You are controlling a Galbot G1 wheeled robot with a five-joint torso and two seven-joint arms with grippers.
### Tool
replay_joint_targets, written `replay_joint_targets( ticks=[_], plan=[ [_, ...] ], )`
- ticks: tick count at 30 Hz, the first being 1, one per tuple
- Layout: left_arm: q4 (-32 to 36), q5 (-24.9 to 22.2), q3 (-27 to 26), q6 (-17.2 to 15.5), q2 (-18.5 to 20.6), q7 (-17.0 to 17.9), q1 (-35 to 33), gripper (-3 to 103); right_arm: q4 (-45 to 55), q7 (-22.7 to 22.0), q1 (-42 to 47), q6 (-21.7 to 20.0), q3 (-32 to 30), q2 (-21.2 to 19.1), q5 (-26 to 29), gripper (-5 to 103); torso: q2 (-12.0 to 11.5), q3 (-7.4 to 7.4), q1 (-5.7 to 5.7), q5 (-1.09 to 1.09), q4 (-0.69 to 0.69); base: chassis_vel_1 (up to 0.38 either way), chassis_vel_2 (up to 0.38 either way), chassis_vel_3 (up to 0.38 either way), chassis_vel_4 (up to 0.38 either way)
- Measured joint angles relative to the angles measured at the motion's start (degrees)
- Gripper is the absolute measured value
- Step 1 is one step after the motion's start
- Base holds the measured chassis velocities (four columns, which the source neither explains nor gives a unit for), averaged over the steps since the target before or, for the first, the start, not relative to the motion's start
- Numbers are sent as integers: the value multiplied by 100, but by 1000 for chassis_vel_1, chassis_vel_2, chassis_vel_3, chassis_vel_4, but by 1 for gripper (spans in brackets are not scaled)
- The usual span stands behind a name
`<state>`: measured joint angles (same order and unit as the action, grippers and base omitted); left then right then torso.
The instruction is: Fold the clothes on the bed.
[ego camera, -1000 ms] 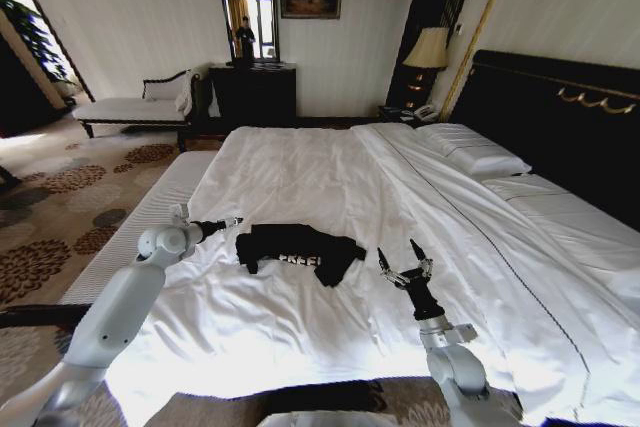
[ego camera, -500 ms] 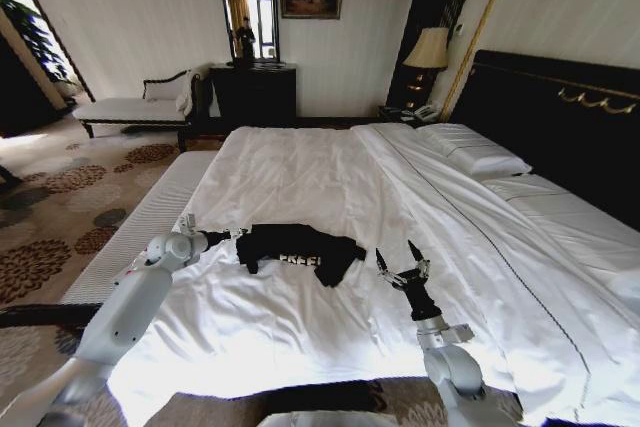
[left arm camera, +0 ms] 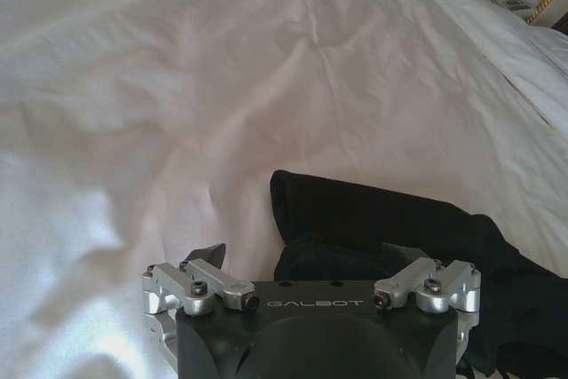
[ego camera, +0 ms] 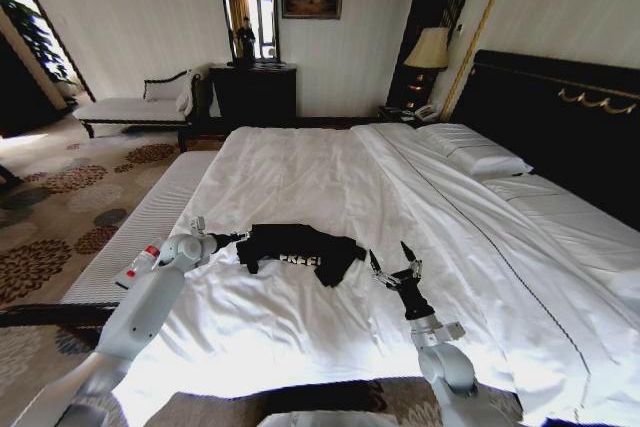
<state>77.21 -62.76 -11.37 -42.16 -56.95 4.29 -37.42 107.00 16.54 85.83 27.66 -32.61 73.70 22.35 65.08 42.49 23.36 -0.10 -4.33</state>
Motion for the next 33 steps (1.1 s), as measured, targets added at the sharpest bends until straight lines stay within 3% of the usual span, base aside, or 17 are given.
replay_joint_targets(
  ticks=[4, 5, 7, 9, 10, 11, 13, 17, 20, 26, 33],
  plan=[
    [-121, 44, 55, 2, -72, 17, 52, 94, -27, -3, -8, 11, -13, -2, 0, 100, 0, 0, 0, 0, 0, 0, 0, 0, 0],
    [-148, 78, 68, 2, -110, 20, 58, 84, -38, -4, -14, 15, -13, -2, 1, 100, 0, 0, 0, 0, 0, 0, 0, 0, 0],
    [-160, 108, 76, 2, -133, 20, 58, 84, -44, -4, -17, 18, -14, -2, 1, 100, 0, 0, 0, 0, 0, 0, 0, 0, 0],
    [-172, 155, 81, 2, -166, 20, 58, 74, -51, -5, -20, 22, -14, -2, 2, 100, 0, 0, 0, 0, 0, 0, 0, 0, 0],
    [-179, 182, 81, 2, -188, 17, 58, 74, -55, -7, -22, 28, -19, -2, 3, 100, 0, 0, 0, 0, 0, 0, 0, 0, 0],
    [-182, 203, 81, 3, -202, 7, 58, 62, -60, -8, -22, 36, -27, -2, 3, 100, 0, 0, 0, 0, 0, 0, 0, 0, 0],
    [-184, 230, 81, 2, -205, -9, 56, 62, -64, -9, -22, 41, -30, -2, 3, 100, 0, 0, 0, 0, -1, 0, 0, 0, 0],
    [-172, 371, 84, 4, -204, -90, 4, 41, -80, -11, -14, 61, -33, -5, 3, 100, 0, 0, 0, 0, 0, 0, 0, 0, 0],
    [-128, 402, 73, 23, -203, -117, -27, 36, -86, -12, -13, 69, -33, -6, 1, 100, 0, 0, 0, -1, 0, 0, 0, 0, 0],
    [116, 447, -33, 119, -182, -166, -135, 8, -119, -32, -23, 95, -31, -10, -3, 100, 0, 0, 0, -1, -1, 0, 0, 0, 0],
    [507, 437, -125, 133, -55, -167, -278, 4, -148, -75, -43, 105, -21, -9, -4, 100, 0, 0, 0, 0, -1, 0, 0, 0, 0]
  ],
)
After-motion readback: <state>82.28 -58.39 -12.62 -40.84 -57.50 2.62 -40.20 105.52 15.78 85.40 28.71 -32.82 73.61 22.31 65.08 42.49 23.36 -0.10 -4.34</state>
